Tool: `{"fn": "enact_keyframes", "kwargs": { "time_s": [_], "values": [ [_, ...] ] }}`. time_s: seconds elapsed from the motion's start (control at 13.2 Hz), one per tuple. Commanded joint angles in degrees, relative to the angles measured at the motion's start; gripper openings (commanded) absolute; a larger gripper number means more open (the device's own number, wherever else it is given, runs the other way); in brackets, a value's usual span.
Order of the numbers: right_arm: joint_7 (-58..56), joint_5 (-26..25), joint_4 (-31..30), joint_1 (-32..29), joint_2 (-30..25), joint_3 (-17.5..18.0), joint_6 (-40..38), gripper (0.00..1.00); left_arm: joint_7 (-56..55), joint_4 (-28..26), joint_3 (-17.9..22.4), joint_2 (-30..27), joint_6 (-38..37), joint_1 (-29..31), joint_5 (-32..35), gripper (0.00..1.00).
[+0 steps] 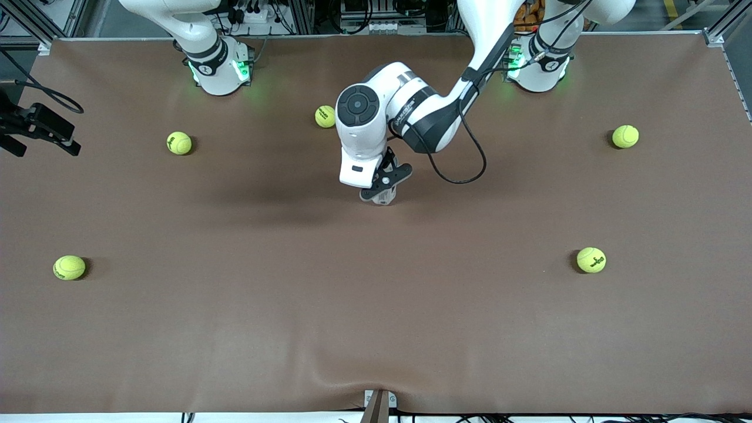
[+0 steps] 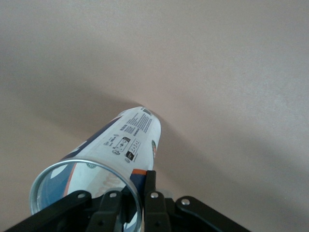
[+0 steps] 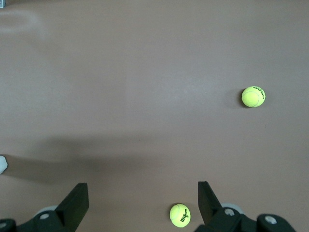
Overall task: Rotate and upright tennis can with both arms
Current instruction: 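Lower the upright can onto the table and open the left gripper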
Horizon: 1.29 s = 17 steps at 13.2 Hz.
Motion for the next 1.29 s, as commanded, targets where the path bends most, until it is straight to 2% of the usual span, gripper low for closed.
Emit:
{"fn": "enact_keyframes", "kwargs": {
  "time_s": [0.0,0.3,0.38,0.46,0.53,0.61,0.84,0.91,0.99,1.22],
  "values": [
    [0.6,0.7,-0.4,0.0,-0.3,0.1,0.4,1.00,0.2,2.0,0.2,0.9,-1.4,-0.3,1.5,0.00],
    [0.6,0.7,-0.4,-0.1,-0.2,0.2,0.7,1.00,0.3,2.0,0.2,0.9,-1.4,-0.2,1.5,0.00],
    [0.6,0.7,-0.4,0.0,-0.2,0.2,0.4,1.00,0.4,2.0,0.2,0.8,-1.4,0.1,1.4,0.36],
    [0.6,0.7,-0.4,-0.1,-0.2,0.2,0.2,1.00,0.4,2.0,0.2,0.8,-1.4,0.2,1.4,0.49],
    [0.4,0.7,-0.3,-0.1,-0.3,0.2,0.2,1.00,0.4,2.0,0.2,0.8,-1.4,0.2,1.4,0.55],
    [0.4,0.7,-0.3,0.0,-0.3,0.2,0.2,1.00,0.2,2.0,0.2,0.7,-1.4,0.1,1.4,0.73],
    [0.2,0.8,-0.3,-0.1,-0.3,0.2,0.1,1.00,-0.1,2.0,0.2,0.5,-1.4,0.0,1.4,0.76],
    [0.2,0.8,-0.3,0.0,-0.3,0.2,0.0,1.00,-0.2,2.0,0.2,0.3,-1.4,0.0,1.5,0.92],
    [0.2,0.8,-0.3,-0.1,-0.3,0.2,0.0,1.00,-0.3,2.0,0.2,-0.1,-1.4,0.0,1.5,1.00],
    [0.1,0.8,-0.4,0.0,-0.2,0.2,0.0,1.00,-0.1,2.0,0.0,-2.8,-1.6,0.0,1.1,1.00]
  ]
}}
